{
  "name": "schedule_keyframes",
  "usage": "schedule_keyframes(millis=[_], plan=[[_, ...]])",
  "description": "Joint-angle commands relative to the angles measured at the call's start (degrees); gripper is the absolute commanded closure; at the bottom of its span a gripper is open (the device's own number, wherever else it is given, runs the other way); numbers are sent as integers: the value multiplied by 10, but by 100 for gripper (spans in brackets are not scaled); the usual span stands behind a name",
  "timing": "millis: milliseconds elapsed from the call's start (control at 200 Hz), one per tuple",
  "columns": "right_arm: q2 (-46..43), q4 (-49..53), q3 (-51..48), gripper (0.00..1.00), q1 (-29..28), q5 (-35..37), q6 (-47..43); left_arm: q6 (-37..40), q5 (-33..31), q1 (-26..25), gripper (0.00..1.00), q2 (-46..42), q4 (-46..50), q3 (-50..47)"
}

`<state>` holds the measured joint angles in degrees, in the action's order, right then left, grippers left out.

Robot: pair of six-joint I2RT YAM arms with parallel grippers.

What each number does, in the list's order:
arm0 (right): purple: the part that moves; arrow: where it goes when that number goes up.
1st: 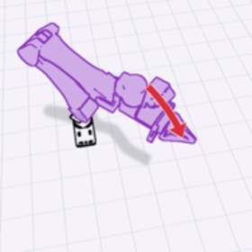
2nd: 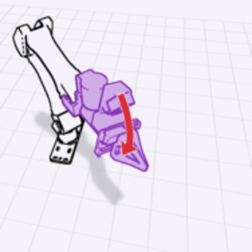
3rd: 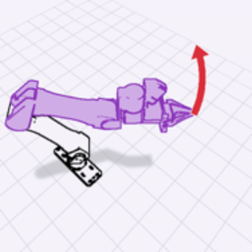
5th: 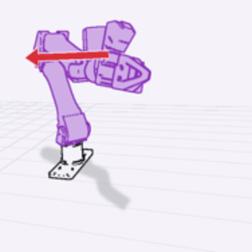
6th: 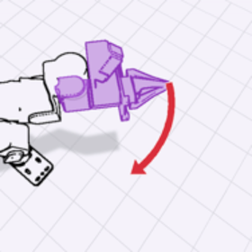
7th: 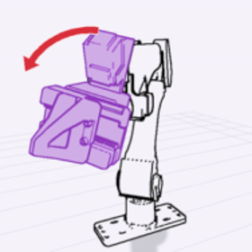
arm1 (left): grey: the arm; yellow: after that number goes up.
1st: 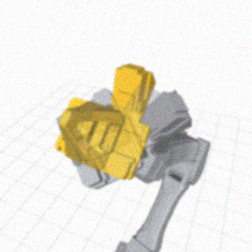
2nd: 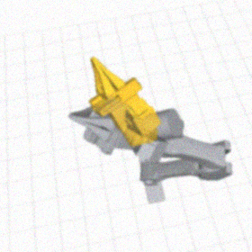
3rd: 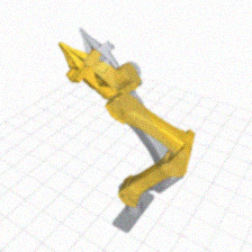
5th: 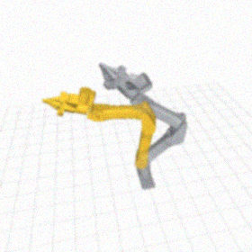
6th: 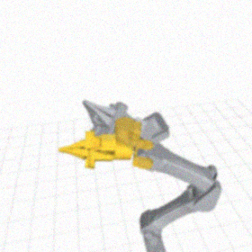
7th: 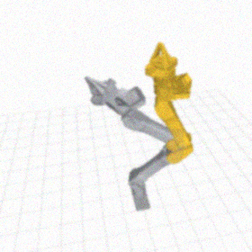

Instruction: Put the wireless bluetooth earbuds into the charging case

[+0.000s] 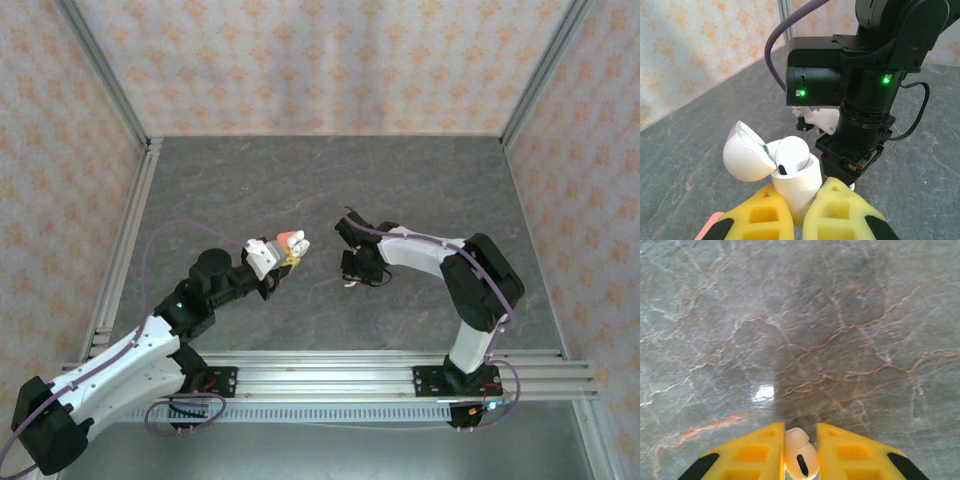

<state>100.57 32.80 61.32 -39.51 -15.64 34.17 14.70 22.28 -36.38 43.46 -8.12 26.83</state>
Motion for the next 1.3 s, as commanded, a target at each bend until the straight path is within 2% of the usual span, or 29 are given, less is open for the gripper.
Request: schedule_keyframes(millis=[0, 290, 430, 640, 1036, 1296], plan=[[-3, 37, 29, 79, -8, 15, -40, 7, 2, 1, 100, -13, -2, 5], [-63, 115, 79, 81, -18, 73, -154, -5, 15, 1, 100, -14, -11, -3], [-127, 140, 100, 84, -24, 99, -236, -14, 46, 3, 100, -14, -19, -2], [-218, 152, 129, 88, -28, 93, -334, -30, 94, 4, 100, -7, -29, 8], [-345, 56, 134, 92, -123, 78, -464, -60, 185, 4, 100, 13, -36, 51], [-381, 15, 109, 93, -143, 50, -505, -79, 235, 4, 100, 26, -31, 78]])
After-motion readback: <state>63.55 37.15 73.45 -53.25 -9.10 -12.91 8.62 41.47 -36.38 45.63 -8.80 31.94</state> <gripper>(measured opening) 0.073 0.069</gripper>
